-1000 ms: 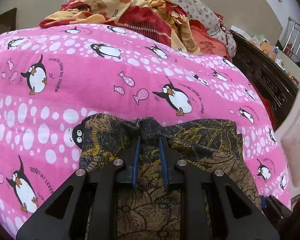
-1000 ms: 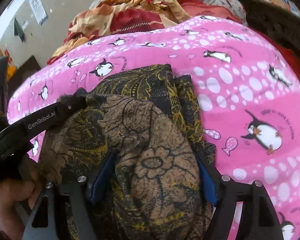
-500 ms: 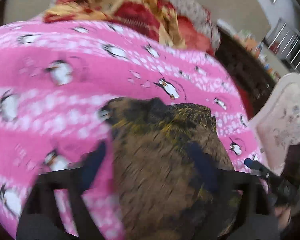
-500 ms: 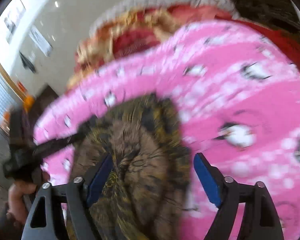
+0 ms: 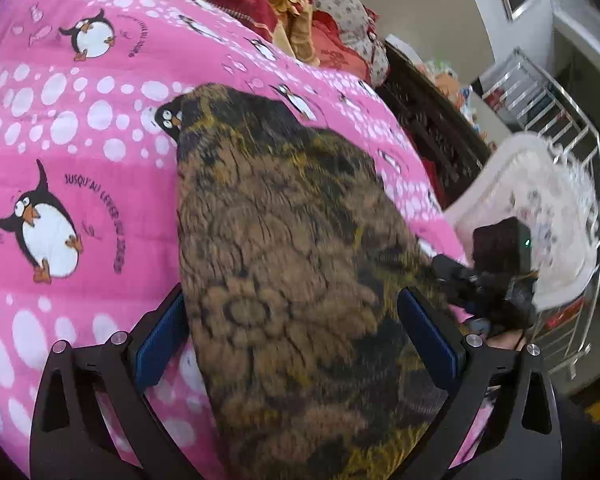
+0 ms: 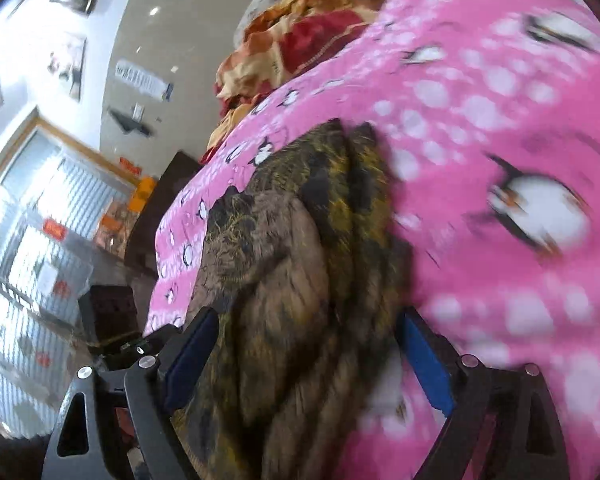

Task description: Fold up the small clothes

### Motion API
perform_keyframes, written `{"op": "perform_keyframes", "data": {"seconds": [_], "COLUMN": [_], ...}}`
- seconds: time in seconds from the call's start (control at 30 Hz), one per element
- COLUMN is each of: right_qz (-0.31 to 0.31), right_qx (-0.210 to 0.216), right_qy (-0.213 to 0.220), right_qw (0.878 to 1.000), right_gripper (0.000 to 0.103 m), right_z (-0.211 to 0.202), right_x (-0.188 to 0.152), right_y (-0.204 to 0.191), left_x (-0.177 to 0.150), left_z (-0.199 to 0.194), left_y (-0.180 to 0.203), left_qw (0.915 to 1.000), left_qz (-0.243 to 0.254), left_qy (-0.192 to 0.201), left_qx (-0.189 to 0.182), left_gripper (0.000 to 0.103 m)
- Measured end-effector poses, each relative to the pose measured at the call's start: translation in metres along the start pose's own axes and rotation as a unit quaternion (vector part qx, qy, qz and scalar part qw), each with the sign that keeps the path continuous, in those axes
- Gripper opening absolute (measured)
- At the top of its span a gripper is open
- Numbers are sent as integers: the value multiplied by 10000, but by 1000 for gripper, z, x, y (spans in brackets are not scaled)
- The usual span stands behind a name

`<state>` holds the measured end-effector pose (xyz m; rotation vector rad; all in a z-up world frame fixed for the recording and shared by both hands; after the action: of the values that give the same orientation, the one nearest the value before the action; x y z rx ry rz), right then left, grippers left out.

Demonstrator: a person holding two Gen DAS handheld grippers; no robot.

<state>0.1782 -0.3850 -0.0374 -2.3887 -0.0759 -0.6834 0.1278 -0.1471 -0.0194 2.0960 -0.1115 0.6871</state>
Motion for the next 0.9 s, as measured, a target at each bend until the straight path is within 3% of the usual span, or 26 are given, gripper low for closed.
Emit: {"op": "perform_keyframes", "data": {"seconds": [0.07,0.2,0.37,0.4,0.43,0.5,0.53,0.57,0.67,0.73,0.9], "right_qz": [29,-22,-28,-99,-180,-142,-34,43,80,202,394], "right_qx": [323,547,292,244,168,98,24,-7,-221,-226,235], "right_qy": [-125,-5,-108,-138,-169,-122,-120,-135,-65,-17,43], "right_qw": [9994,9985,9995,9996,9996,9998,9999,9999,9997,9995,9989], "right_gripper": [58,54,49,49,49,43,31,25,22,21,21], "right_z": [10,6,21,23,26,25,25,23,16,13,19], "right_x": [3,1,8,10,10,9,8,6,4,8,14], "right_y": [-3,-3,-2,-4,-6,-4,0,2,-6,-13,-52], "left_x": [-1,-12,-2,-1,-2,-3,-3,-3,1,8,28], "left_z": [-2,-1,1,-1,-2,-5,-8,-9,-17,-29,-82], "left_y": [0,5,2,1,-2,-16,-19,-18,-1,6,-3], "left_qw": [10000,9989,9997,9996,9995,9984,9977,9974,9976,9977,9961], "left_qz": [30,430,170,107,40,-393,-518,-526,-149,-71,219], "left_qy": [-1,-146,76,168,221,299,386,439,494,570,716], "left_qx": [-35,84,174,200,235,262,185,221,458,347,472], "left_gripper": [101,101,100,86,47,25,21,20,17,16,16]}}
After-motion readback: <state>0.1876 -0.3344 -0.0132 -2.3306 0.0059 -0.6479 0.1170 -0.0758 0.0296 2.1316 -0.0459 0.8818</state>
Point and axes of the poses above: each gripper's, at about its wrist camera, not at the fingertips, and z roughly the way its jaws point, y to its right, x to its top, the point moved 7 cm from there along z, roughly the way its jaws point, and after that the axes turned 13 degrees about -x, right-handed, at the moved point
